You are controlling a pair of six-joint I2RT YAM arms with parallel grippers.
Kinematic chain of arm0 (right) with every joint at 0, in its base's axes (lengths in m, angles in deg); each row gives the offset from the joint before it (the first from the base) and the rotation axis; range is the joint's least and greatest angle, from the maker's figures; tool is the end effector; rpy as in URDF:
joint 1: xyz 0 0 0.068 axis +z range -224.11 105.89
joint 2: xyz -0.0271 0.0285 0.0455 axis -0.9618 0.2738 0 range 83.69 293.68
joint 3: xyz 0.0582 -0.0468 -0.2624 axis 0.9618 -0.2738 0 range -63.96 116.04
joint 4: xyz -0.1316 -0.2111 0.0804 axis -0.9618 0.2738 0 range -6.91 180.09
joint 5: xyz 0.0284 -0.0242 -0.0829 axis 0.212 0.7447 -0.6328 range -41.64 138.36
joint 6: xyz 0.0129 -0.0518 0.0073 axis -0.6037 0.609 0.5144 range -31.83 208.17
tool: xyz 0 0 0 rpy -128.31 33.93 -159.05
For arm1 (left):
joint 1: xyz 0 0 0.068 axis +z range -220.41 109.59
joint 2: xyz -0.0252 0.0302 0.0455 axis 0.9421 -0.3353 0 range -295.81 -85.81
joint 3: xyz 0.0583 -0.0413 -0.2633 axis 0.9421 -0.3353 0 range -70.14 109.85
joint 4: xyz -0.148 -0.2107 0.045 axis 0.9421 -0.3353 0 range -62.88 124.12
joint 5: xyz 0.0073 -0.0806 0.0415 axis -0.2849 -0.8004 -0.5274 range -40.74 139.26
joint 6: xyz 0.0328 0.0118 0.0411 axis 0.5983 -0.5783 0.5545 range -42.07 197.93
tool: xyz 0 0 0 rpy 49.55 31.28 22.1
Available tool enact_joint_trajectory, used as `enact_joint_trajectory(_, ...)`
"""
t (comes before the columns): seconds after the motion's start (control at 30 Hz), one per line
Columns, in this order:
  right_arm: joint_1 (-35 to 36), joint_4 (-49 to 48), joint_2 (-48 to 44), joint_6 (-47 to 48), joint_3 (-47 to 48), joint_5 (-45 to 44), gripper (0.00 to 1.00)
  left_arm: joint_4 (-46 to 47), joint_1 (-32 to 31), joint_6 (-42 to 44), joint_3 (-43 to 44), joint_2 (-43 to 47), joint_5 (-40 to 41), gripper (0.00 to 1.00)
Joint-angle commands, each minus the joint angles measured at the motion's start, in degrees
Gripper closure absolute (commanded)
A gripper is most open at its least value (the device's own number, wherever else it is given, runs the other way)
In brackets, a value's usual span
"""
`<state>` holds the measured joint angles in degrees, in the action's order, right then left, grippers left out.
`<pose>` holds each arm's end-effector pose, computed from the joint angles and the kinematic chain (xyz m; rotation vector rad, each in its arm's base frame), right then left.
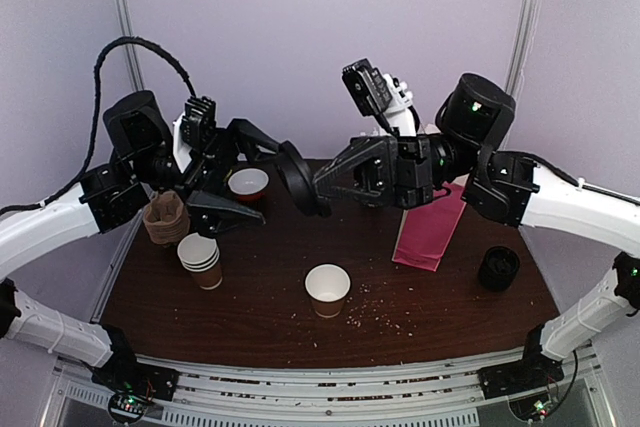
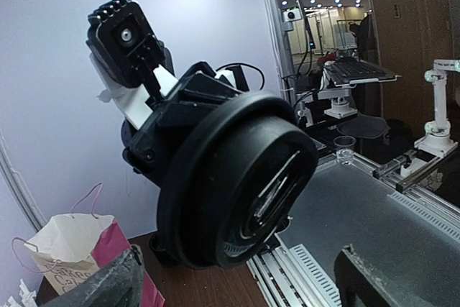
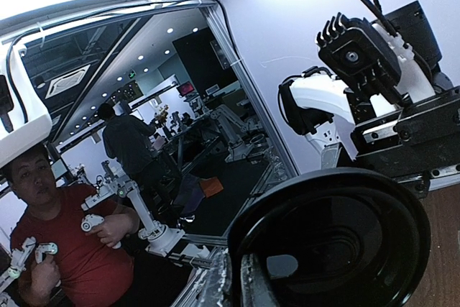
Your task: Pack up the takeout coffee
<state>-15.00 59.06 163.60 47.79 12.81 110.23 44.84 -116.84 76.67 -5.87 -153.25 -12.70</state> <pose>0.1305 0.2791 0.4523 -1.3641 1.1288 1.9973 0.1541 -0.2076 0.4157 1.4187 0.9212 -1.4099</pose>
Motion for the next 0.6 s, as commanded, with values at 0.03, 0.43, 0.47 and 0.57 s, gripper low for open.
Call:
enact_joint_trajectory(0.03, 1.3, -8.4, 2.3, -4.6, 1.0, 2.9, 1.00, 4.3, 0.1, -1.8, 2.3, -1.0, -6.2, 0.06)
enact_joint_trajectory(0.43, 2.4, -15.0, 4.7, -9.5, 0.8, 4.2, 1.00, 8.1, 0.0, -3.9, 2.8, -2.1, -10.2, 0.39)
enact_joint_trajectory(0.47, 2.4, -15.5, 4.8, -9.7, 0.8, 4.2, 1.00, 8.4, 0.0, -4.1, 2.9, -2.2, -10.4, 0.45)
enact_joint_trajectory(0.57, 2.6, -17.0, 5.2, -10.9, 0.7, 4.2, 1.00, 8.7, -0.1, -4.3, 3.2, -2.3, -10.6, 0.52)
